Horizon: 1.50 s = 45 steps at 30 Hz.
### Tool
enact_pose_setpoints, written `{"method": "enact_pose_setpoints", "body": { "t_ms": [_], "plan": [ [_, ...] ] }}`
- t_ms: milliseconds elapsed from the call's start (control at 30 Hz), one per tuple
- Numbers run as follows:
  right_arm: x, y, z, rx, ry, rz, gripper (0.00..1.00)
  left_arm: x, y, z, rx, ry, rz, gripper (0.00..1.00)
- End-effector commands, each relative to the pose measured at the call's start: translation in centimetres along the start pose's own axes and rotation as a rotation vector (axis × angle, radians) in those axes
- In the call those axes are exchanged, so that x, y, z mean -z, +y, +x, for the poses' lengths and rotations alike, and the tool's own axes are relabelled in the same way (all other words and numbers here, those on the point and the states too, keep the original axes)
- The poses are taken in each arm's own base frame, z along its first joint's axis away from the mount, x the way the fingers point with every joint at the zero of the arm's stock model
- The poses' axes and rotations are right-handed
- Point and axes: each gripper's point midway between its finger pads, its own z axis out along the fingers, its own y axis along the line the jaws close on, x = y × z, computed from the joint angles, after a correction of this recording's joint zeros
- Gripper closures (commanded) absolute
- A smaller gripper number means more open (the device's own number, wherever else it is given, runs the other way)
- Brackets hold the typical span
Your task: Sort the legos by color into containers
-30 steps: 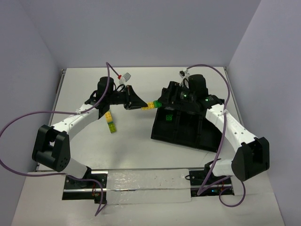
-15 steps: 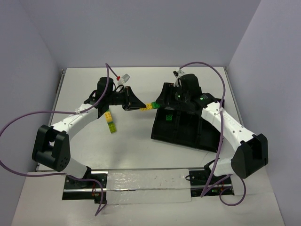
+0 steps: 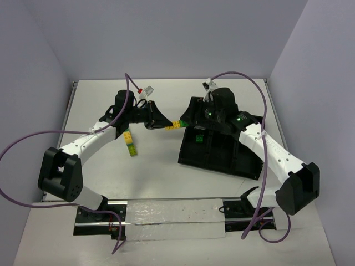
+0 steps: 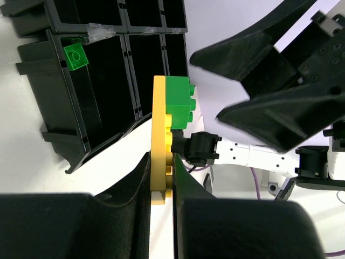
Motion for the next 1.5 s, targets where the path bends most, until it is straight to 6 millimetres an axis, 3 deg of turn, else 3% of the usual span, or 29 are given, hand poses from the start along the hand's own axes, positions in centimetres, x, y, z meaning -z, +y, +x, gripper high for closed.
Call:
{"method": "enact_pose_setpoints", "body": {
  "t_ms": [0,133,233,300,367,400,567,800,867,1033,1133,1233,1367,1467],
  "plan": [
    [-1.0,1.1,0.5,0.046,0.028,-0.008,0.24,0.2,-2.3,-1.3,-0.06,-0.028,0.043,1.0],
    [-1.9,0.3,1.4,0.051,0.056,0.033,0.26,0.2,-2.3,-1.3,-0.061,-0.028,0.041,1.0],
    [-2.1,0.4,1.7,0.053,0.063,0.034,0.35,0.2,-2.3,-1.3,-0.064,-0.027,0.042,1.0],
    [-2.3,0.0,1.8,0.048,0.061,0.049,0.51,0.2,-2.3,-1.4,-0.065,-0.03,0.042,1.0],
    [-2.1,0.0,1.5,0.043,0.045,0.056,0.61,0.2,-2.2,-1.4,-0.066,-0.031,0.037,1.0],
    [-2.0,0.0,1.3,0.038,0.034,0.06,0.72,0.2,-2.0,-1.4,-0.067,-0.032,0.031,1.0],
    [-1.7,-0.5,1.2,0.036,0.02,0.086,0.98,0.1,-0.9,-1.0,-0.044,-0.02,-0.011,1.0],
    [-0.1,-0.3,1.1,0.012,-0.013,0.054,1.0,-0.3,1.9,-0.2,0.0,-0.007,-0.098,1.0],
    [0.7,-0.7,0.1,-0.043,-0.053,0.014,1.0,-0.4,2.6,-0.3,0.001,-0.014,-0.124,1.0],
    [3.0,-0.9,-0.1,-0.117,-0.075,-0.097,1.0,-0.7,2.9,-0.7,0.003,-0.016,-0.133,1.0],
    [3.1,-1.3,1.0,-0.113,-0.036,-0.098,1.0,-1.0,2.8,-0.9,0.0,-0.017,-0.132,1.0],
    [2.9,-2.5,1.9,-0.129,-0.02,-0.045,1.0,-1.1,2.6,-1.1,-0.005,-0.02,-0.135,1.0],
    [2.6,-8.3,2.8,-0.119,-0.023,0.286,1.0,-0.9,2.3,-1.4,-0.014,-0.044,-0.159,1.0],
    [1.8,-10.1,4.4,-0.064,0.049,0.385,0.99,-0.2,2.0,-2.1,-0.025,-0.083,-0.2,1.0]
  ]
}}
